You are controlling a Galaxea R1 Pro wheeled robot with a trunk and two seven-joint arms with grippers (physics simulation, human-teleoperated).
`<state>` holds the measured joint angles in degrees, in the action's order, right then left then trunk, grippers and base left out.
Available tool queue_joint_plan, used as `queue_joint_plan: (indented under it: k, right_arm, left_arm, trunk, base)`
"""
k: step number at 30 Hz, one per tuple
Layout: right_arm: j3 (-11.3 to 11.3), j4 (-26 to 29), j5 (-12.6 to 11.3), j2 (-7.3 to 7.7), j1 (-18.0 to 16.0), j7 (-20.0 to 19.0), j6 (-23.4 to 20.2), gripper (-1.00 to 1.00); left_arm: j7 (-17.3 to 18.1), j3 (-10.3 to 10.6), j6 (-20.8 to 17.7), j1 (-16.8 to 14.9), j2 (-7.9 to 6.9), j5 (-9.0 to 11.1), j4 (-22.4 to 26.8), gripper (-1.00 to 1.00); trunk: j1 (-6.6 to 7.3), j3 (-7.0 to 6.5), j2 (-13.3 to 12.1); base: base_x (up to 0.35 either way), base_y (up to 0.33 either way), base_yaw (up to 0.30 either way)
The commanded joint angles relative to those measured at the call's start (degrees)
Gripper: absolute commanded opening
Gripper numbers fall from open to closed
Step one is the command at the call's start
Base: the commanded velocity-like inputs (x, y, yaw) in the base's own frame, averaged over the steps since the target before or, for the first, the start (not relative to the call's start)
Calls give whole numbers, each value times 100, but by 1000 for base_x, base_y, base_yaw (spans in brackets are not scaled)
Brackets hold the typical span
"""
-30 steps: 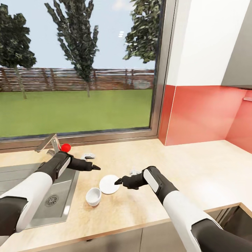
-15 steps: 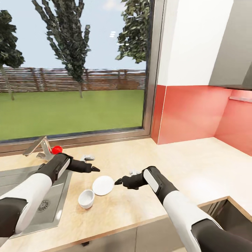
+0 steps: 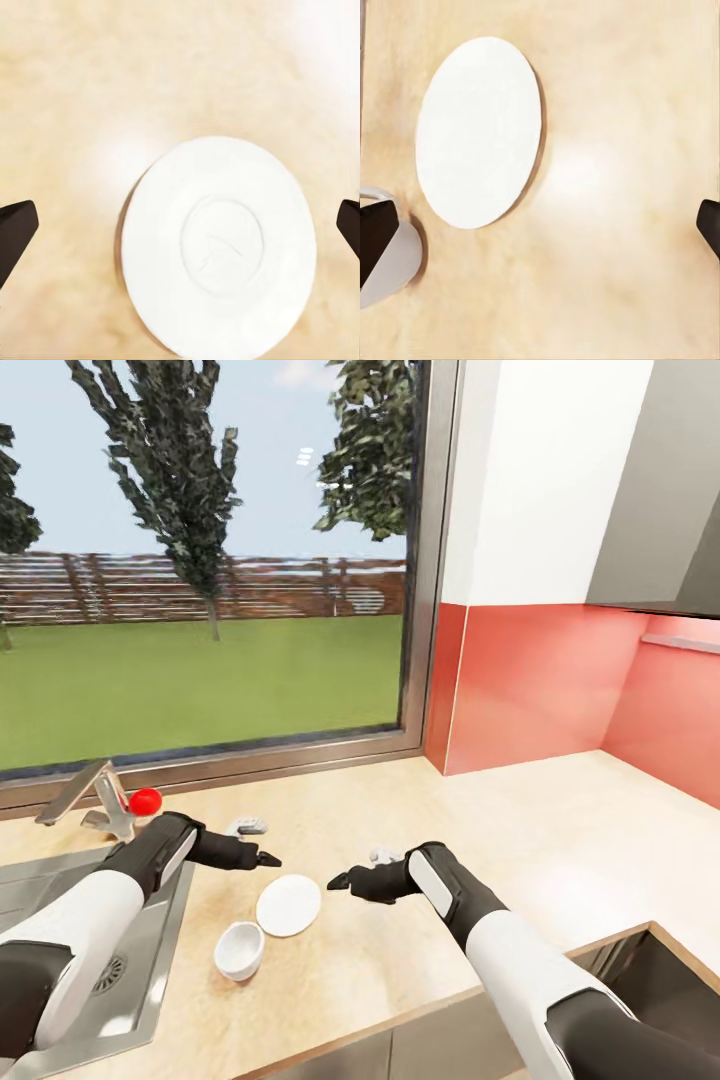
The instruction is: Set up a coffee station on the kitchen countertop: keep the coffee maker on the countertop, move the bottle of coffee from the kitchen shelf to the counter next to the coffee maker, place a paper coffee filter on top of the coffee maker, put the saucer next to the coffee maker with the coffee cup on the saucer, and place the electric kettle next to the coffee maker.
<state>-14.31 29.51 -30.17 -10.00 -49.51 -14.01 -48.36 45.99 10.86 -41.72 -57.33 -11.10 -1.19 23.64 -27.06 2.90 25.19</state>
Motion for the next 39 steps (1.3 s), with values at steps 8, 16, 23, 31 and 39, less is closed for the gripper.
queue_joint_plan:
  k: [8,16,23,31,39]
  right_arm:
    - [-299,-133,35,0,78,-62,399,100]
    - [-323,-139,37,0,135,-287,406,100]
    - [-326,-139,38,0,166,-304,407,100]
    - [-326,-139,38,0,175,-304,410,100]
    - [-326,-139,38,0,186,-304,411,100]
  left_arm:
    - [-10,17,-29,46,-11,-30,1,100]
    - [-20,13,-31,146,-6,-25,9,100]
    - [-322,13,-49,188,-7,-20,1,100]
    - [-422,9,-60,251,0,15,10,100]
    - [-424,0,-60,256,33,22,49,100]
  trunk:
    - [-4,13,13]
    - [-4,13,13]
    - [-4,13,13]
    - [-4,13,13]
    - [-4,13,13]
  base:
    - [4,4,0]
    - [0,0,0]
    - [0,0,0]
    - [29,0,0]
    - [149,0,0]
